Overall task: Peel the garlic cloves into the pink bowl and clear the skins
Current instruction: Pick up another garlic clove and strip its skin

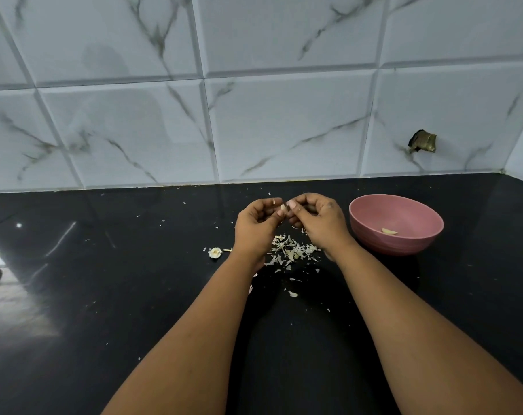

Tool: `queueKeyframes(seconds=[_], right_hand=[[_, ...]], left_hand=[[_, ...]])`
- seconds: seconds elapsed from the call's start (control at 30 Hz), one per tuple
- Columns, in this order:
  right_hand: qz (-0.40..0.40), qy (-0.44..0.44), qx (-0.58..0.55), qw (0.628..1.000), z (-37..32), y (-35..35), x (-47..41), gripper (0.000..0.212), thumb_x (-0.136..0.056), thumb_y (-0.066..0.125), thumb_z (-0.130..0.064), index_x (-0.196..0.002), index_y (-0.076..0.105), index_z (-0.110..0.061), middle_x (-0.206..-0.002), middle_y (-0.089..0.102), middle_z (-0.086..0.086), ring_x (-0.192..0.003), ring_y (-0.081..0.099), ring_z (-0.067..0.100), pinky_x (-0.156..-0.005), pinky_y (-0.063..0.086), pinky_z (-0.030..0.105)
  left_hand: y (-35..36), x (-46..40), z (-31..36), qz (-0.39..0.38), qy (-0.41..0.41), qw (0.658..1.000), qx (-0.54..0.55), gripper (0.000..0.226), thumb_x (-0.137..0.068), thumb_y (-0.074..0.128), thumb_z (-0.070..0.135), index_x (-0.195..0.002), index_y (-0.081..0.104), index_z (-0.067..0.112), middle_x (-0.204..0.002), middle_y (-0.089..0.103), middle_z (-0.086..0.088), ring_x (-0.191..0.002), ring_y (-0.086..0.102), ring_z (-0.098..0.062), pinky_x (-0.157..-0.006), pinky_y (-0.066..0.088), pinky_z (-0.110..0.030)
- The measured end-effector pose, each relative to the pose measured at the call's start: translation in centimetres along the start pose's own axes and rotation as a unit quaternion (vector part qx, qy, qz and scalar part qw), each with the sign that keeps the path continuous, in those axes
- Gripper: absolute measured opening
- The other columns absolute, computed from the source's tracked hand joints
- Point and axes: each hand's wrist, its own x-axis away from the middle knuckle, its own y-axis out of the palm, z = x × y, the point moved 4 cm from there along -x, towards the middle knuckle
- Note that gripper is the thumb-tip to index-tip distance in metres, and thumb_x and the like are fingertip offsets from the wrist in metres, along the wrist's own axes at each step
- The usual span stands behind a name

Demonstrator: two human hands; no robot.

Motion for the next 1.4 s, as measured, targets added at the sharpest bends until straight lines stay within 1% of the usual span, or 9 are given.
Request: queueKeyframes(seconds=[0.1, 0.3, 0.47, 0.63, 0.8, 0.93, 1.13, 1.23, 1.4], right_hand=[[-0.008, -0.023, 0.03, 0.999, -0.1, -0.1, 0.0, 0.026, -0.083, 0.073, -0.006, -0.104, 0.07, -0.021, -0.09, 0.07, 0.004, -0.083, 0.066, 0.012, -0.082, 0.056, 0.027], [-0.007, 0.006, 0.003, 1.0, 0.1, -0.1, 0.0, 0.011, -0.083, 0.073, -0.002, -0.092, 0.07, -0.01, -0.09, 0.072, 0.003, -0.084, 0.068, 0.012, -0.081, 0.056, 0.026], [0.028, 0.025, -0.002, 0.999, 0.3, -0.2, 0.0, 0.012, -0.083, 0.074, -0.005, -0.088, 0.067, -0.013, -0.085, 0.071, 0.002, -0.08, 0.068, 0.012, -0.078, 0.057, 0.023], [0.03, 0.021, -0.017, 0.999, 0.3, 0.3, 0.1, 0.02, -0.085, 0.07, 0.0, -0.08, 0.062, -0.017, -0.088, 0.072, 0.01, -0.077, 0.071, 0.013, -0.072, 0.057, 0.023], [0.058, -0.002, 0.028, 0.998, 0.2, 0.4, 0.3, 0.022, -0.083, 0.073, -0.003, -0.077, 0.062, -0.022, -0.088, 0.073, 0.008, -0.083, 0.072, 0.022, -0.079, 0.06, 0.039], [0.083, 0.0, 0.024, 0.996, 0.1, 1.0, 0.5, 0.023, -0.083, 0.073, -0.003, -0.077, 0.062, -0.022, -0.086, 0.073, 0.009, -0.082, 0.072, 0.021, -0.079, 0.06, 0.039], [0.062, 0.107, -0.146, 0.982, 0.2, 0.8, 0.5, 0.016, -0.088, 0.064, 0.004, -0.085, 0.064, -0.011, -0.077, 0.07, 0.008, -0.063, 0.066, 0.008, -0.06, 0.051, 0.019], [0.027, 0.166, -0.235, 0.957, 0.2, 0.6, 0.6, 0.015, -0.09, 0.06, 0.006, -0.086, 0.064, -0.008, -0.07, 0.068, 0.005, -0.061, 0.064, 0.008, -0.061, 0.054, 0.019], [-0.012, 0.228, -0.328, 0.917, 0.2, 0.3, 0.5, 0.014, -0.09, 0.057, 0.006, -0.089, 0.065, -0.005, -0.064, 0.068, 0.004, -0.058, 0.064, 0.008, -0.057, 0.054, 0.016]], left_hand=[[0.0, 0.0, 0.0, 0.005, 0.005, 1.0, -0.017, 0.017, -0.091, 0.063, -0.003, -0.103, 0.067, 0.008, -0.097, 0.071, -0.011, -0.093, 0.067, -0.019, -0.091, 0.054, -0.031], [-0.2, 0.1, 0.1, 0.019, 0.031, 0.997, -0.065, 0.007, -0.09, 0.069, 0.007, -0.096, 0.071, 0.01, -0.086, 0.073, -0.007, -0.079, 0.068, -0.012, -0.079, 0.058, -0.026], [-0.2, 0.3, 0.4, 0.028, 0.067, 0.986, -0.149, 0.004, -0.089, 0.071, 0.012, -0.092, 0.074, 0.013, -0.077, 0.074, -0.001, -0.071, 0.068, -0.004, -0.073, 0.058, -0.023], [-0.7, 0.3, 0.6, 0.067, 0.064, 0.982, -0.166, 0.005, -0.086, 0.075, 0.012, -0.086, 0.072, 0.009, -0.075, 0.074, -0.005, -0.07, 0.073, -0.015, -0.07, 0.061, -0.032], [-0.6, 0.5, 0.9, 0.082, 0.078, 0.973, -0.199, 0.007, -0.087, 0.074, 0.014, -0.081, 0.07, 0.014, -0.069, 0.073, 0.003, -0.064, 0.071, -0.008, -0.069, 0.062, -0.035], [-0.7, 0.4, 0.7, 0.093, 0.07, 0.974, -0.192, 0.007, -0.088, 0.074, 0.014, -0.082, 0.07, 0.013, -0.072, 0.074, 0.0, -0.068, 0.073, -0.01, -0.072, 0.062, -0.039], [-0.2, 0.3, 0.6, 0.035, 0.057, 0.985, -0.16, 0.006, -0.09, 0.069, 0.009, -0.086, 0.071, 0.006, -0.078, 0.075, -0.007, -0.075, 0.074, -0.019, -0.079, 0.061, -0.042], [0.1, 0.2, 0.4, 0.013, 0.046, 0.986, -0.159, 0.009, -0.094, 0.062, 0.004, -0.09, 0.07, 0.001, -0.084, 0.074, -0.015, -0.081, 0.074, -0.026, -0.083, 0.06, -0.045], [0.3, 0.3, 0.4, -0.015, 0.033, 0.994, -0.106, 0.01, -0.095, 0.06, 0.003, -0.093, 0.069, 0.0, -0.085, 0.073, -0.017, -0.077, 0.069, -0.021, -0.083, 0.06, -0.039]])
